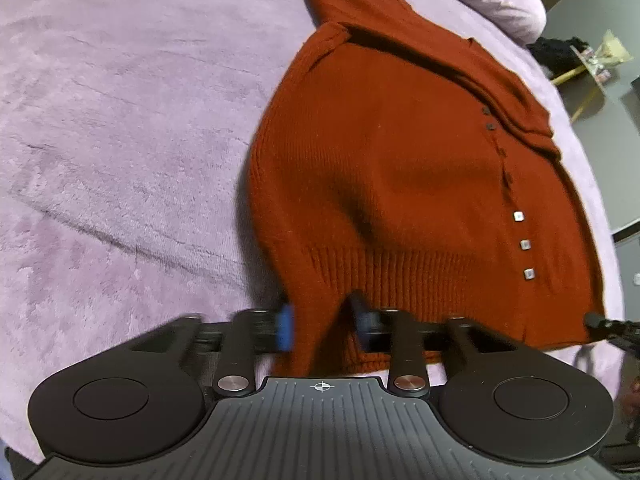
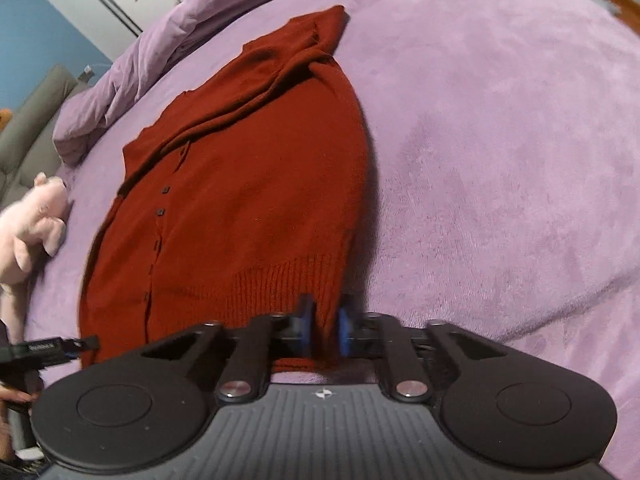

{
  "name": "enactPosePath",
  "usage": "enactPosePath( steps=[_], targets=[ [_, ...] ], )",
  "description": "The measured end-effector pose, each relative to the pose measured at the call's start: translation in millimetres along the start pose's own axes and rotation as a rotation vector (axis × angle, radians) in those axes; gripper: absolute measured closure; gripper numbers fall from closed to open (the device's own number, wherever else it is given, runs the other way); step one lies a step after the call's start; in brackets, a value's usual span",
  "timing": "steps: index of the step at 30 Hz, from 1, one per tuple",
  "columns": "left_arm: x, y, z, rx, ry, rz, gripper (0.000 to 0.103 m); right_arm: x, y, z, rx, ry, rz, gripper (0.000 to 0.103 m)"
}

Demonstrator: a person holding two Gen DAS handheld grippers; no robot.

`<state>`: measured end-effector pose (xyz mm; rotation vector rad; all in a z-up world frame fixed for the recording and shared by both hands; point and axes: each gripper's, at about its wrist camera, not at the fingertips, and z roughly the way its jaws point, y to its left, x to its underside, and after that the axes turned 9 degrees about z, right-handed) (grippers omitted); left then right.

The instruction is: Fold small clothes

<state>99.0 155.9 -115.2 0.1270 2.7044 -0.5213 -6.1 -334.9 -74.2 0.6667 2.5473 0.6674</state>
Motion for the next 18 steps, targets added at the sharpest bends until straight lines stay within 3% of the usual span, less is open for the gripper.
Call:
enactPosePath(
  steps=[5,9,11,13,18],
  targets=[
    [-21,1,-26,0.116,-0.085,-0.033,0.094,-20,6,-9,-0.204,-0.025,0.119,0.098],
    [-64,-6,-51,0.17,-0.252,-0.055,0.094,-59,36,-3,-0.26,-0.11,0.101,0.098],
    [-88,-11,-53,0.143,-0.334,-0.062,0.094,-83,57,7,-0.233,-0.186,0.05,0.099],
    [-113,-18,-45,0.062,-0.384,-0.052,0.094,-100,77,20,-0.173,-0.255,-0.008,0.099],
    [-160,-39,-1,-0.111,-0.395,0.064,0.093,-135,102,58,-0.037,-0.358,-0.076,0.098]
  ],
)
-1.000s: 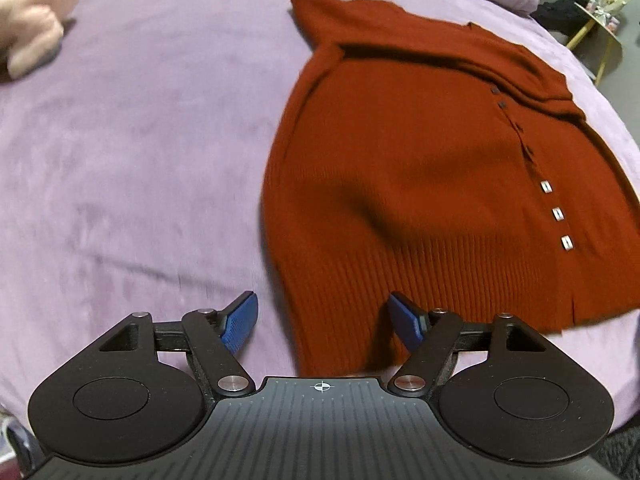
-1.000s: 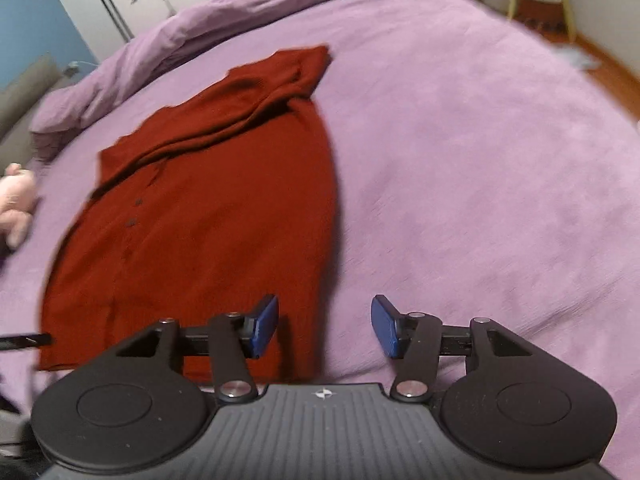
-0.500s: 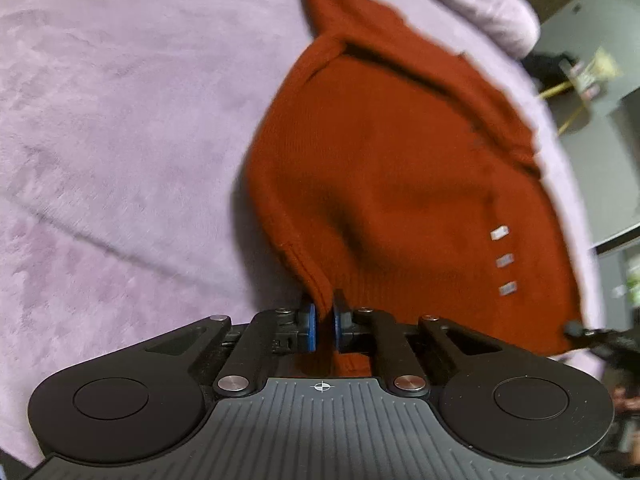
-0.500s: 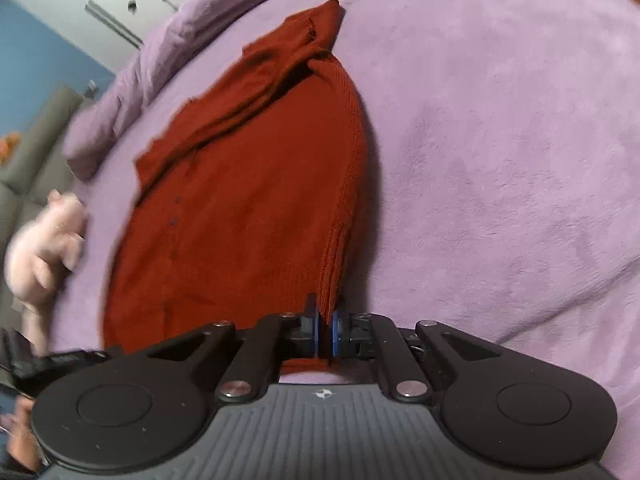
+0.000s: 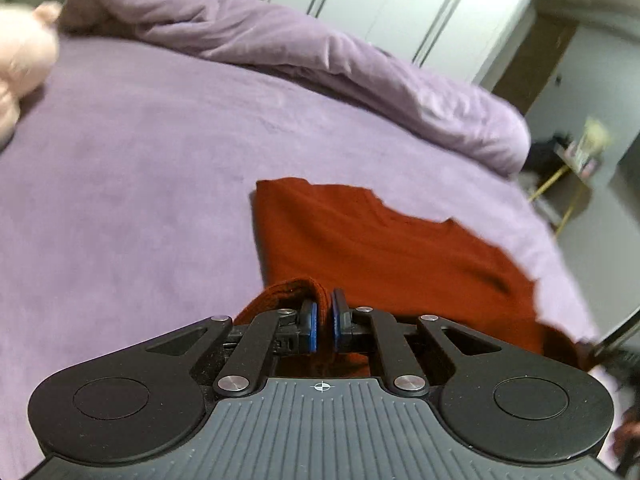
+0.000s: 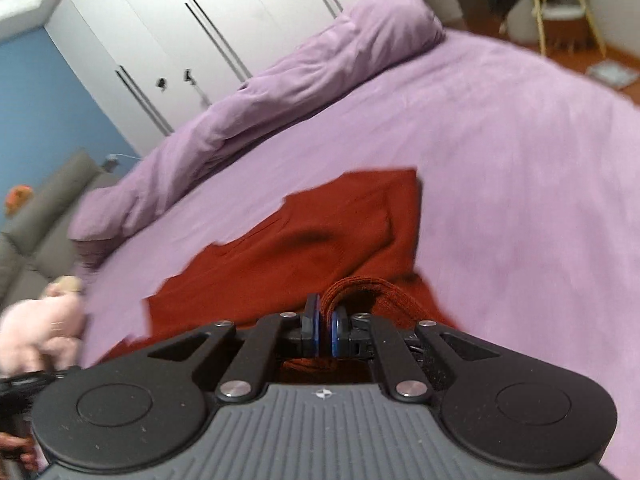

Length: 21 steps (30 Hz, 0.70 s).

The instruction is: Fold small clothes

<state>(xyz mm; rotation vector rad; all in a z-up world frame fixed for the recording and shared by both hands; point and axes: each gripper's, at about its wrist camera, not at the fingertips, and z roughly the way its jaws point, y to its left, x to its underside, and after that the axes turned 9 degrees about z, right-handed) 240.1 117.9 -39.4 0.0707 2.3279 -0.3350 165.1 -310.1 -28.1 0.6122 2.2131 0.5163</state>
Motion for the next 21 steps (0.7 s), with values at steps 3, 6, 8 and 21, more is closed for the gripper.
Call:
enactPosePath(
  steps=[3,6,8,21],
  targets=[
    [0,-3,30,-0.045,0.055,0.059,0.088,-3,-3,18,0.05,-0.008,-0.011,0.097],
    [12,6,35,-0.032,0.085,0.07,0.066,-2,-10,14,0.051,-0.05,-0.06,0.087],
    [18,17,36,-0.006,0.073,0.067,0.049,-3,-16,10,0.057,-0.054,-0.114,0.073],
    [20,16,59,0.029,0.14,0.283,0.044,-1,-12,57,0.094,0.092,-0.343,0.06]
  ],
)
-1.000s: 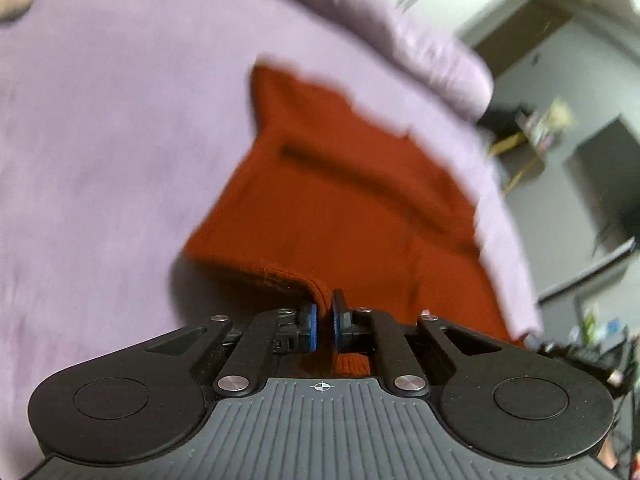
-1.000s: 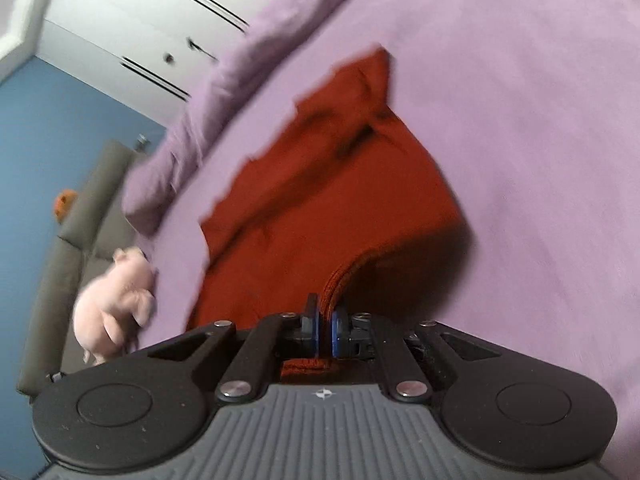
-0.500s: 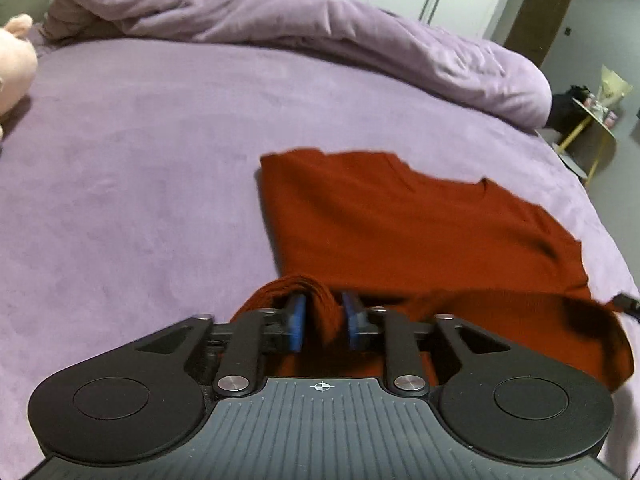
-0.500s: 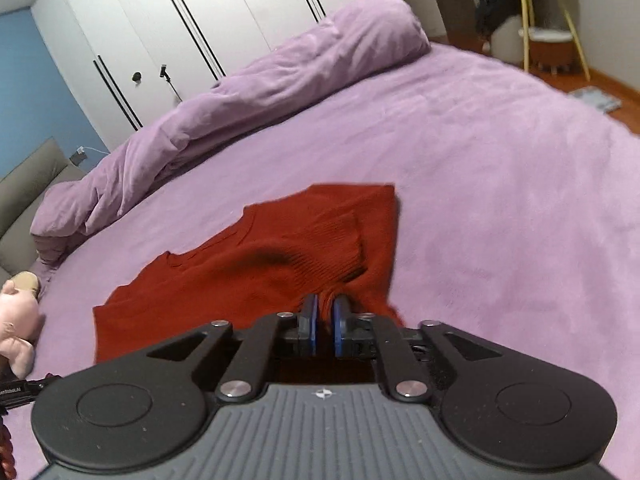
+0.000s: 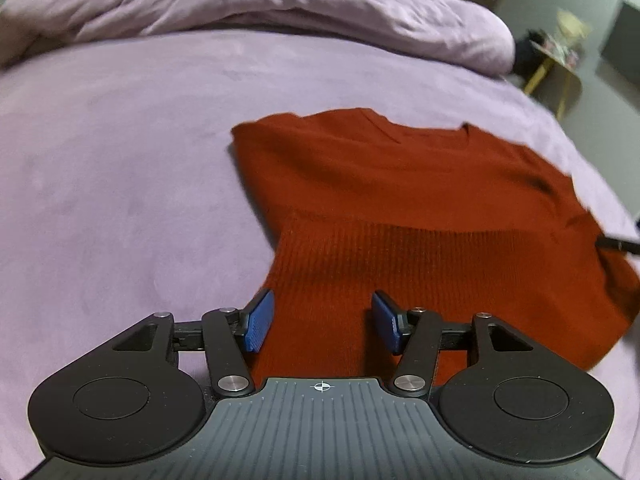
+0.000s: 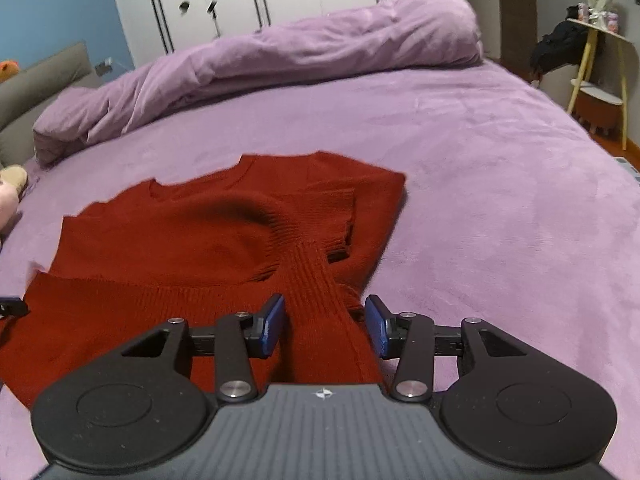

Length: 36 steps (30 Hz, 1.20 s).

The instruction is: Fold small clothes

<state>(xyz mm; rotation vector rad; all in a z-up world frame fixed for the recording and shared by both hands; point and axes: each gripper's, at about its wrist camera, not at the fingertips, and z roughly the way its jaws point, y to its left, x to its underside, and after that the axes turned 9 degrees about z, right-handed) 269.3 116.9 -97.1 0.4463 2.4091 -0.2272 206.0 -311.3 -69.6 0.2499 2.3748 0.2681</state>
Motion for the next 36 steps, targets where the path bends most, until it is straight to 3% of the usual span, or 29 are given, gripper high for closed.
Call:
enactPosePath(
  steps=[2,4,8,10,11,13,15,18,21,22,24,26,27,28,31,34,36],
  targets=[
    [-2,2,-4,-0.05,-0.017,0.041,0.042,1,4,2,0.0,0.005,-0.036,0.059],
    [0,12,-4,-0.062,-0.019,0.021,0.04,2,6,2,0.007,0.008,-0.064,0.059],
    [2,26,13,0.048,0.03,-0.071,0.044,3,6,2,0.019,0.009,-0.08,0.068],
    [1,24,17,0.075,0.029,-0.089,0.055,3,6,0,0.02,0.008,-0.083,0.082],
    [0,22,16,0.077,0.016,-0.09,0.058,3,7,-2,0.029,0.003,-0.094,0.084],
    [0,16,12,0.047,-0.01,-0.082,0.07,5,11,-8,0.028,-0.019,-0.129,0.096],
    [0,9,7,0.008,-0.023,-0.053,0.084,8,14,-13,0.009,-0.036,-0.148,0.096],
    [3,6,-3,0.025,-0.056,-0.039,0.092,11,14,-14,-0.016,-0.033,-0.151,0.096],
    [4,1,-9,0.059,-0.063,-0.031,0.092,13,10,-3,0.003,0.008,-0.135,0.091],
    [3,-2,-7,0.064,-0.054,-0.021,0.084,13,9,0,-0.001,0.019,-0.124,0.09],
    [3,-5,0,0.067,-0.031,-0.009,0.079,14,10,2,0.001,0.016,-0.119,0.09],
    [2,-6,7,0.079,-0.015,-0.018,0.081,14,15,2,0.018,0.015,-0.133,0.092],
    [0,-7,9,0.088,-0.013,-0.024,0.092,15,18,0,0.015,0.013,-0.143,0.097],
    [-3,-7,8,0.095,-0.017,-0.026,0.094,13,21,-6,0.004,-0.002,-0.157,0.097],
    [-15,-6,-14,0.114,-0.116,-0.006,0.094,-6,24,-30,-0.065,-0.091,-0.144,0.097],
    [-38,9,-36,0.104,-0.232,-0.056,0.095,-33,19,-40,-0.073,-0.18,-0.095,0.097],
    [-54,15,-38,0.069,-0.273,-0.071,0.094,-47,19,-34,-0.034,-0.216,-0.081,0.097]
  ],
)
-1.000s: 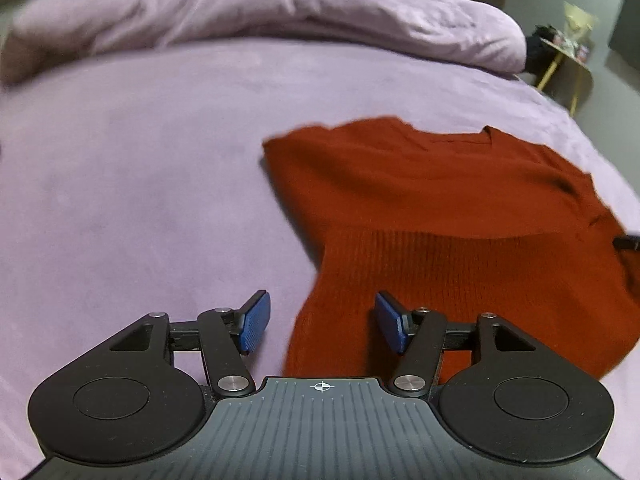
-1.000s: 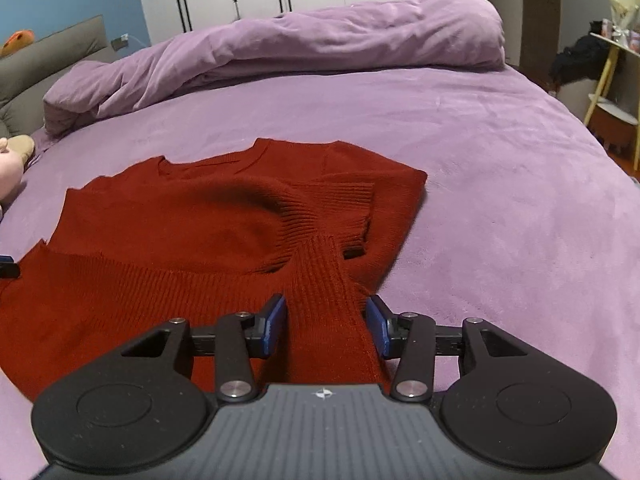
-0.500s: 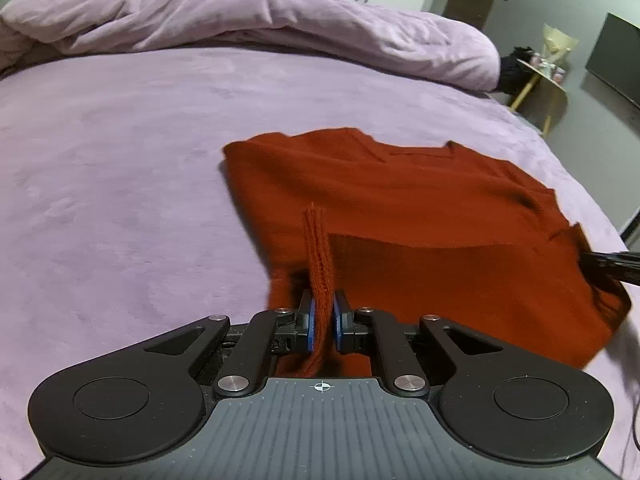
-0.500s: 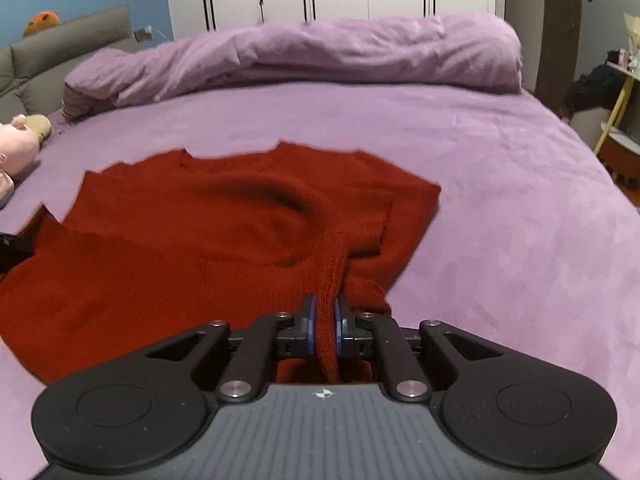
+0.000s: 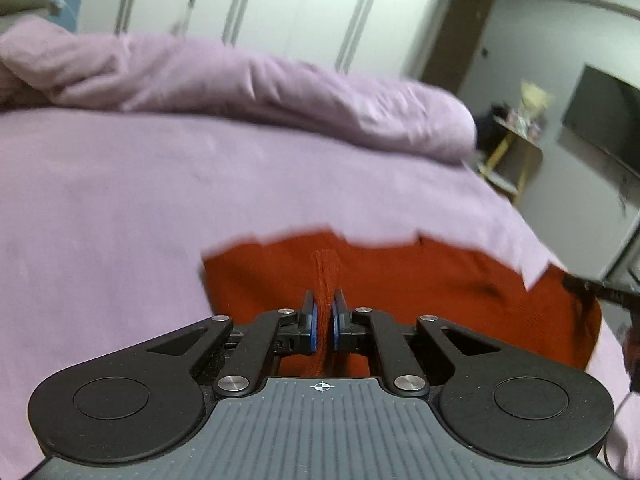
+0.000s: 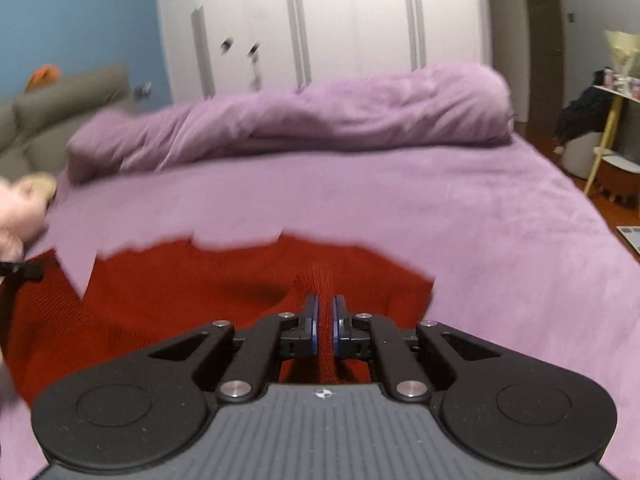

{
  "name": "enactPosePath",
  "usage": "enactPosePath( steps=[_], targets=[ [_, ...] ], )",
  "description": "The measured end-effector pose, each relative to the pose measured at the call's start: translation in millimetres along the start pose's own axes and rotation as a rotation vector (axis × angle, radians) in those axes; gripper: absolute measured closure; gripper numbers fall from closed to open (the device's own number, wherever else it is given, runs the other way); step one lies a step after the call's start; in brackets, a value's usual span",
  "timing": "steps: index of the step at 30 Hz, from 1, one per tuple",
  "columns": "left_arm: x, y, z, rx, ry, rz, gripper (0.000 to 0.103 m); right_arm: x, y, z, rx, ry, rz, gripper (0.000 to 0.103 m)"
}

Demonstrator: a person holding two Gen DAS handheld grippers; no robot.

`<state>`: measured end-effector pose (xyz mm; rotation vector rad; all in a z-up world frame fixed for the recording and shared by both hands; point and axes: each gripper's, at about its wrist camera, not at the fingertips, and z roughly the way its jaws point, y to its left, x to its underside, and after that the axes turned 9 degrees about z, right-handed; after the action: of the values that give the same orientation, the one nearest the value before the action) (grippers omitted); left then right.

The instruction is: Fold small clothes

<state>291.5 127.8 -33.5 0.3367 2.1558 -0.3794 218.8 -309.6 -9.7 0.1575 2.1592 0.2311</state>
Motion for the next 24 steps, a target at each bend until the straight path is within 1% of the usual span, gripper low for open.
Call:
enactPosePath(
  steps=[2,4,5,6,7,8,9,10,11,12,13,14,15,16,17,18,19,21,22,24],
  targets=[
    [-12,5,11,-0.054,-0.027,-0.01,0.094,-7,-2,14,0.061,-0.027,0.003,0.097],
    [-16,13,29,-0.095,-0.014,-0.061,0.094,-10,-7,36,0.108,-0.006,0.04,0.097],
    [-16,17,40,-0.109,0.006,-0.077,0.093,-9,-10,49,0.12,0.024,0.065,0.097],
    [-13,20,54,-0.128,0.043,-0.098,0.093,-7,-14,60,0.137,0.046,0.082,0.097],
    [-9,22,67,-0.122,0.088,-0.112,0.091,-4,-16,69,0.142,0.07,0.087,0.097],
    [-4,22,78,-0.112,0.136,-0.118,0.088,0,-21,79,0.132,0.101,0.101,0.096],
    [2,22,85,-0.108,0.173,-0.115,0.081,3,-24,84,0.125,0.129,0.118,0.094],
    [7,21,90,-0.097,0.194,-0.104,0.074,5,-28,88,0.118,0.159,0.142,0.091],
    [12,23,90,-0.089,0.196,-0.099,0.07,7,-31,89,0.094,0.176,0.156,0.088],
    [17,25,89,-0.083,0.192,-0.101,0.059,10,-32,86,0.065,0.183,0.163,0.077],
    [20,28,88,-0.086,0.192,-0.108,0.056,13,-32,83,0.053,0.182,0.154,0.069],
    [23,31,88,-0.085,0.198,-0.122,0.056,16,-31,81,0.053,0.182,0.133,0.069],
    [26,36,89,-0.067,0.208,-0.141,0.059,19,-30,80,0.066,0.179,0.102,0.07],
    [27,37,89,-0.051,0.214,-0.151,0.065,20,-28,79,0.087,0.172,0.08,0.072],
    [28,37,89,-0.047,0.214,-0.151,0.071,21,-25,78,0.097,0.167,0.061,0.076],
    [28,35,88,-0.044,0.206,-0.133,0.086,21,-22,76,0.09,0.162,0.047,0.091],
    [27,32,87,-0.044,0.202,-0.107,0.094,22,-18,74,0.098,0.152,0.022,0.096],
    [24,24,82,-0.057,0.182,-0.055,0.095,19,-8,71,0.123,0.127,-0.037,0.097],
    [19,21,76,-0.059,0.159,-0.03,0.095,16,-1,65,0.133,0.094,-0.07,0.097],
    [2,16,60,-0.073,0.086,-0.01,0.095,4,5,50,0.144,0.02,-0.089,0.097]
  ],
)
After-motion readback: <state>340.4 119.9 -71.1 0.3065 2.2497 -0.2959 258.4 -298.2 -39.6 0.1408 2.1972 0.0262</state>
